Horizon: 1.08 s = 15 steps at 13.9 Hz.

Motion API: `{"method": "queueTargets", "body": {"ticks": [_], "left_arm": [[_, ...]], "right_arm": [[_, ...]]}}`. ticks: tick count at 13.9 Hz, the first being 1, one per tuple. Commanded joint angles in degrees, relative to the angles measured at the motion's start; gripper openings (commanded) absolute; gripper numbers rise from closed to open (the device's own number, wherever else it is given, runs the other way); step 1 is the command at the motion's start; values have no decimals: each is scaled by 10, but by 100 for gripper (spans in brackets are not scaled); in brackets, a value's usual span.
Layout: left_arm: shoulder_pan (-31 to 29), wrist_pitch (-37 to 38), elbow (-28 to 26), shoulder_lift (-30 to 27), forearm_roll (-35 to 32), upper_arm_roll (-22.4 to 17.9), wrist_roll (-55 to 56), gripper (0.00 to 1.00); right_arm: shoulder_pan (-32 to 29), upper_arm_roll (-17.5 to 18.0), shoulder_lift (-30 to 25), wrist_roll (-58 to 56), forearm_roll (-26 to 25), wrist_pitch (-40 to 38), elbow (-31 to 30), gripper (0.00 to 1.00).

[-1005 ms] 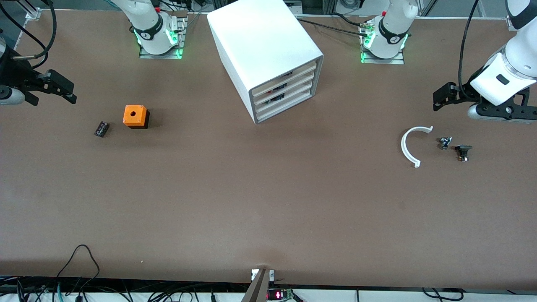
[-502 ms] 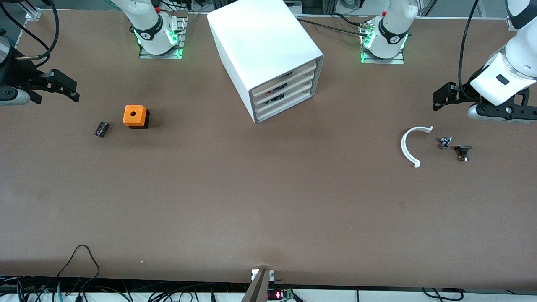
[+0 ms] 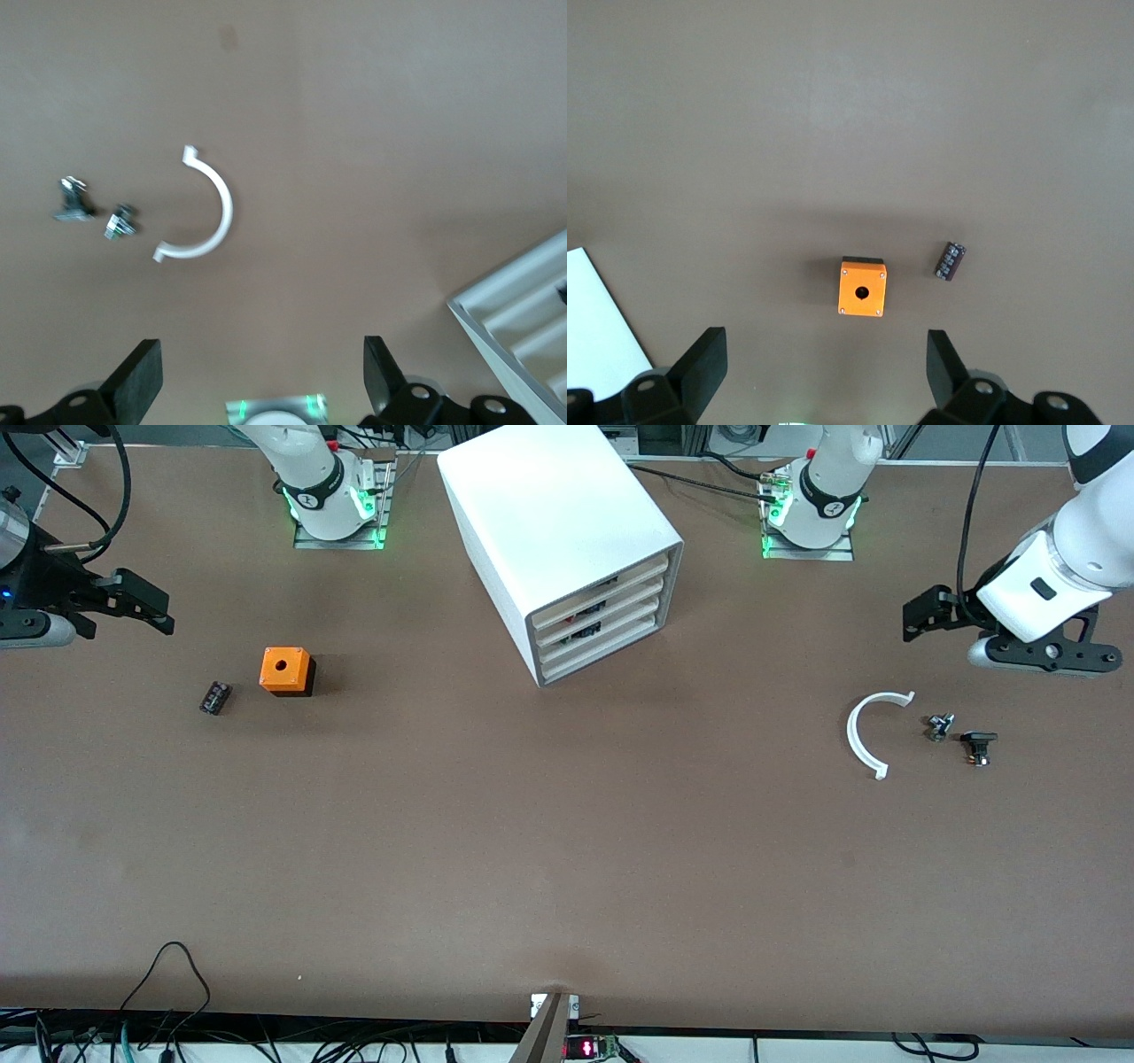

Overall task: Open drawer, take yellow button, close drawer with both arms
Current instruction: 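Move the left gripper to the drawer handle while the right gripper advances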

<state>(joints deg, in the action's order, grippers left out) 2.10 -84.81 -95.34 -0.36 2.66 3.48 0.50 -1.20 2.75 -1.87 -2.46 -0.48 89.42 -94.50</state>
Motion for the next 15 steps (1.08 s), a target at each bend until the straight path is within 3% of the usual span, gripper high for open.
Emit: {"method": "queueTargets", "body": {"ticks": [1,5,9,15], "left_arm": [[6,66,18,8,51,4,-6,100],[8,92,2,16,118,31,-8,99],[0,83,-36,61,258,31,-95,99],[7,-70,-192,57,448,39,-236,99]], "right_arm": [[-3,5,1,-2,-8,-21,5,100],[-7,1,17,-7,-8,-19,0,100],[-6,1,51,9,-1,13,5,100],[-6,4,127,57,2,51,22,100]]}}
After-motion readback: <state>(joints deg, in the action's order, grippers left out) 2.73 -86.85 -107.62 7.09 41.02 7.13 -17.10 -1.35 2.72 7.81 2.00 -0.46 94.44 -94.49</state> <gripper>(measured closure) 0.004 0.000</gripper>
